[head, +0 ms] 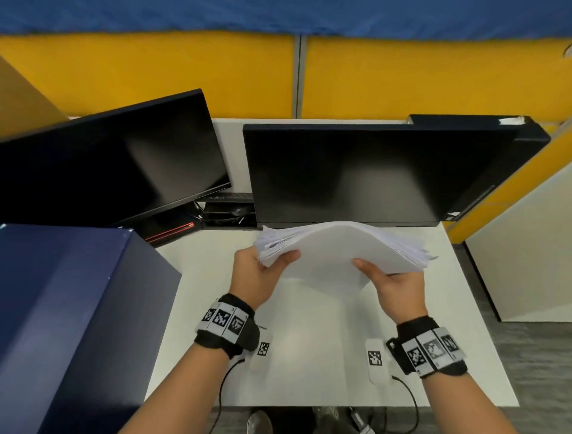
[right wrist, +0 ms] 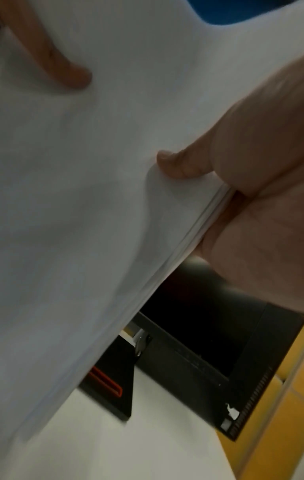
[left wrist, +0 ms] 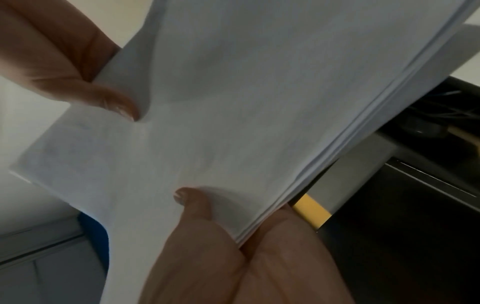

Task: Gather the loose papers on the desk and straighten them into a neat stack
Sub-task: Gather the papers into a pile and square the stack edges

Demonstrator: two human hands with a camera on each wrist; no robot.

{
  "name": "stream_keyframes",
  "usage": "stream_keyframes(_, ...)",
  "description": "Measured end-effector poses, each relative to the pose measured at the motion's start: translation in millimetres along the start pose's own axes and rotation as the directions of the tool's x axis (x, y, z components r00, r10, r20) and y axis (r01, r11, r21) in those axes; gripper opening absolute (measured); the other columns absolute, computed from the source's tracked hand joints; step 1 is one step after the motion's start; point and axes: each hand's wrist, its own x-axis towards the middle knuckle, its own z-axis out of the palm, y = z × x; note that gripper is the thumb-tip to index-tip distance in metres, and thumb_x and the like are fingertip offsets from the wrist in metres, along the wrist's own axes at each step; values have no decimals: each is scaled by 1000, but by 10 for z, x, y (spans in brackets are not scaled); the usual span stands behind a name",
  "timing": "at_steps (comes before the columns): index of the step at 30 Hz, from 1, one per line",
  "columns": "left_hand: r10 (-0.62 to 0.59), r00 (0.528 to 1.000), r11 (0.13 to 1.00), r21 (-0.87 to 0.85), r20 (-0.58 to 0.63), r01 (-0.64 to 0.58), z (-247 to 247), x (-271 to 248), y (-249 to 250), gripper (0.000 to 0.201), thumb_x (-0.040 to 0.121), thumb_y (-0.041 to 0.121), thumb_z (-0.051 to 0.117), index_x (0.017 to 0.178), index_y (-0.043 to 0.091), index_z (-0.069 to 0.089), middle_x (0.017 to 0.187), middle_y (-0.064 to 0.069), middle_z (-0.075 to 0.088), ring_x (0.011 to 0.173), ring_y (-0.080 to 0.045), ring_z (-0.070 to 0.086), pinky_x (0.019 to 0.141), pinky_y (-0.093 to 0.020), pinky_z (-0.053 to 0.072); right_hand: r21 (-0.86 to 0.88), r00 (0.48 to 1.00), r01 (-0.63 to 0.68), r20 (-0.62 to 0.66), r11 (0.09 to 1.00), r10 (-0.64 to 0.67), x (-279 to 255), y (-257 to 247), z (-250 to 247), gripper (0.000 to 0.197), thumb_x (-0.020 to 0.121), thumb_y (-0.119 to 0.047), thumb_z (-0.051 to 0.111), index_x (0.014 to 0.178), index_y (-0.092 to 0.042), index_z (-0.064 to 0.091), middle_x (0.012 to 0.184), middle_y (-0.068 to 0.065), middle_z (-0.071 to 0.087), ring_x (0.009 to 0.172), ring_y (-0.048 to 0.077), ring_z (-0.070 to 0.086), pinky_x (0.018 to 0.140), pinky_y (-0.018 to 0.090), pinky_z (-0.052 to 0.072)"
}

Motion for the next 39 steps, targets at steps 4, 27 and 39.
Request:
stream_keyframes(4, -61, 996, 997, 51, 58, 58, 66, -55, -185, 38, 76, 21, 86, 111, 20, 72, 108, 15, 72, 98, 10, 66, 87, -12, 52, -93, 991, -98, 78, 991, 106, 35, 167, 47, 39, 72, -12, 86, 102, -30, 67, 95, -14, 73, 93, 2, 71, 77, 16, 57)
stream_keyframes(27, -221, 922, 942, -313, -316, 119, 364, 75, 348, 33, 89, 43, 67, 79, 15, 56, 75, 0, 60, 71, -13, 60, 70, -26, 53, 105, 941, -178, -273, 978, 201, 112, -381, 338, 27, 85, -43, 70, 84, -24, 52, 82, -14, 57, 74, 7, 58, 71, 24, 48)
stream_keyframes(39, -140, 971, 974, -204, -193, 99, 308, -19, 241, 45, 74, 32, 85, 109, 23, 58, 101, 4, 66, 91, -7, 66, 69, -8, 52, 168, 909, -172, -352, 971, 222, 210, -387, 329, 18, 91, -18, 55, 74, -15, 53, 70, -3, 50, 54, -1, 47, 66, 30, 40)
